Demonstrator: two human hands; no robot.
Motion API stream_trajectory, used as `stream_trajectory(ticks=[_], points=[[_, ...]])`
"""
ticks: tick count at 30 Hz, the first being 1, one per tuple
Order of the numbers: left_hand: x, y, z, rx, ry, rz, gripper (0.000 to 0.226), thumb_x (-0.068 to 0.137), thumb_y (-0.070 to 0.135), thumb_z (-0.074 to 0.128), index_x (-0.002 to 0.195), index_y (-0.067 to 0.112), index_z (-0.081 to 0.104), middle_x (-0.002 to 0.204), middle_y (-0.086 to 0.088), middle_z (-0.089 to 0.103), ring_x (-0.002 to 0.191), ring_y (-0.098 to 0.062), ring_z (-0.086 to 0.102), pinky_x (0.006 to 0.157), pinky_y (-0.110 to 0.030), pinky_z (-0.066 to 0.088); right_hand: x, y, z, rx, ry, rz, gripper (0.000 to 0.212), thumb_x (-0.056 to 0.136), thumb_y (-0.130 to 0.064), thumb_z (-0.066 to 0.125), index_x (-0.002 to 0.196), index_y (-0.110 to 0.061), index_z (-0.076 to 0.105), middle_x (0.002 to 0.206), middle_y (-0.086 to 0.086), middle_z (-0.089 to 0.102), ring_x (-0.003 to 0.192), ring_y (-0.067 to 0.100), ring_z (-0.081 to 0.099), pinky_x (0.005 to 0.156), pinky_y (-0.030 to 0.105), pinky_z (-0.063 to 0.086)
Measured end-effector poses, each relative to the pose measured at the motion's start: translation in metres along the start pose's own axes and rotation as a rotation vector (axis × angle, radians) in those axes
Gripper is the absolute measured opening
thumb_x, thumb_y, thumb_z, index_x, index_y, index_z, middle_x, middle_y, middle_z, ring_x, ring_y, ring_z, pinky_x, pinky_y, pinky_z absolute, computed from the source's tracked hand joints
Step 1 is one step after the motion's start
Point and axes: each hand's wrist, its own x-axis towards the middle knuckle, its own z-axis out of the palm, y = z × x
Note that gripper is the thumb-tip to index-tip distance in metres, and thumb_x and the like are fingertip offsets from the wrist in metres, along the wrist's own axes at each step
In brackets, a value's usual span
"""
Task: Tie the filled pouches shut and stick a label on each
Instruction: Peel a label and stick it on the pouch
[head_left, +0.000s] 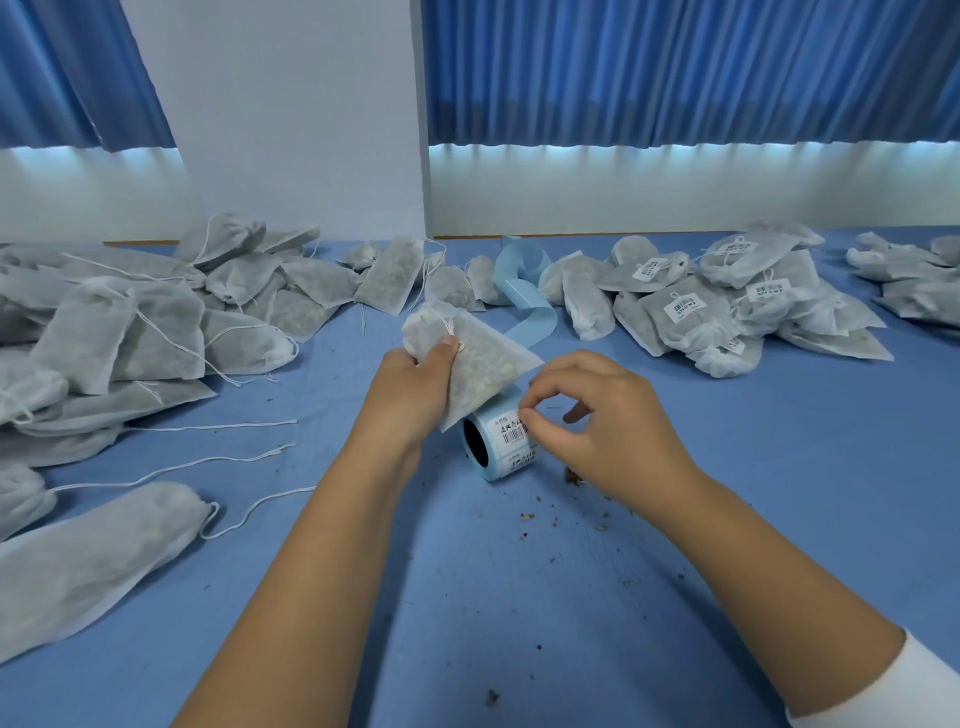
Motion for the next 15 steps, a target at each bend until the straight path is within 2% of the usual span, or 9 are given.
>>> stream_trajectory(ticks=[2, 4, 6, 8, 12, 15], points=[[0.0014, -0.0017, 0.0024, 0.034, 0.013, 0.036, 0.040, 0.097, 0.046, 0.055, 0.102, 0.006, 0.054, 0.090, -0.002, 0.060, 0.079, -0.018, 0.058, 0.066, -0.033, 0.046, -0.0006, 0.0013, -0.0010, 0.071, 0.002, -0.009, 0.005, 0.081, -0.015, 0.074, 0.082, -0.021, 0.074, 0.096, -0.007, 0.058, 0.095, 0.009, 0.057, 0.075, 0.019, 0.048], [0.0012, -0.0026, 0.0037, 0.055, 0.026, 0.061, 0.035, 0.097, 0.046, 0.054, 0.104, 0.011, 0.053, 0.085, 0.003, 0.053, 0.072, -0.011, 0.050, 0.058, -0.029, 0.036, -0.0013, 0.0021, -0.0019, 0.032, 0.013, -0.080, 0.005, 0.081, -0.014, 0.076, 0.083, -0.019, 0.075, 0.094, -0.005, 0.057, 0.091, 0.012, 0.055, 0.074, 0.025, 0.047], [0.0023, -0.0035, 0.0035, 0.064, 0.032, 0.066, 0.034, 0.097, 0.046, 0.054, 0.102, 0.012, 0.053, 0.085, 0.004, 0.052, 0.072, -0.009, 0.049, 0.057, -0.029, 0.034, -0.0012, 0.0025, -0.0027, -0.053, 0.048, -0.161, 0.004, 0.081, -0.015, 0.077, 0.083, -0.018, 0.076, 0.091, -0.004, 0.056, 0.087, 0.014, 0.053, 0.072, 0.031, 0.047], [0.0025, -0.0043, 0.0034, 0.081, 0.042, 0.064, 0.032, 0.098, 0.045, 0.054, 0.097, 0.013, 0.051, 0.082, 0.004, 0.050, 0.069, -0.008, 0.047, 0.056, -0.028, 0.032, -0.0009, 0.0018, -0.0032, -0.047, 0.069, -0.187, 0.005, 0.079, -0.014, 0.078, 0.081, -0.017, 0.075, 0.087, -0.004, 0.055, 0.083, 0.011, 0.051, 0.069, 0.030, 0.046], [0.0013, -0.0056, 0.0057, 0.111, 0.027, 0.061, 0.033, 0.098, 0.045, 0.053, 0.106, 0.013, 0.053, 0.089, 0.005, 0.053, 0.075, -0.006, 0.050, 0.058, -0.027, 0.035, -0.0016, -0.0027, -0.0046, 0.187, 0.012, -0.097, 0.014, 0.075, -0.005, 0.077, 0.074, -0.017, 0.071, 0.084, -0.004, 0.056, 0.081, 0.008, 0.054, 0.069, 0.019, 0.044], [-0.0002, -0.0060, 0.0068, 0.128, -0.009, 0.057, 0.040, 0.098, 0.045, 0.053, 0.112, 0.008, 0.056, 0.095, 0.000, 0.059, 0.079, -0.013, 0.055, 0.060, -0.029, 0.038, -0.0003, -0.0043, -0.0060, 0.343, -0.020, -0.026, 0.015, 0.074, 0.002, 0.074, 0.071, -0.013, 0.070, 0.083, -0.004, 0.059, 0.078, 0.007, 0.055, 0.070, 0.021, 0.046]])
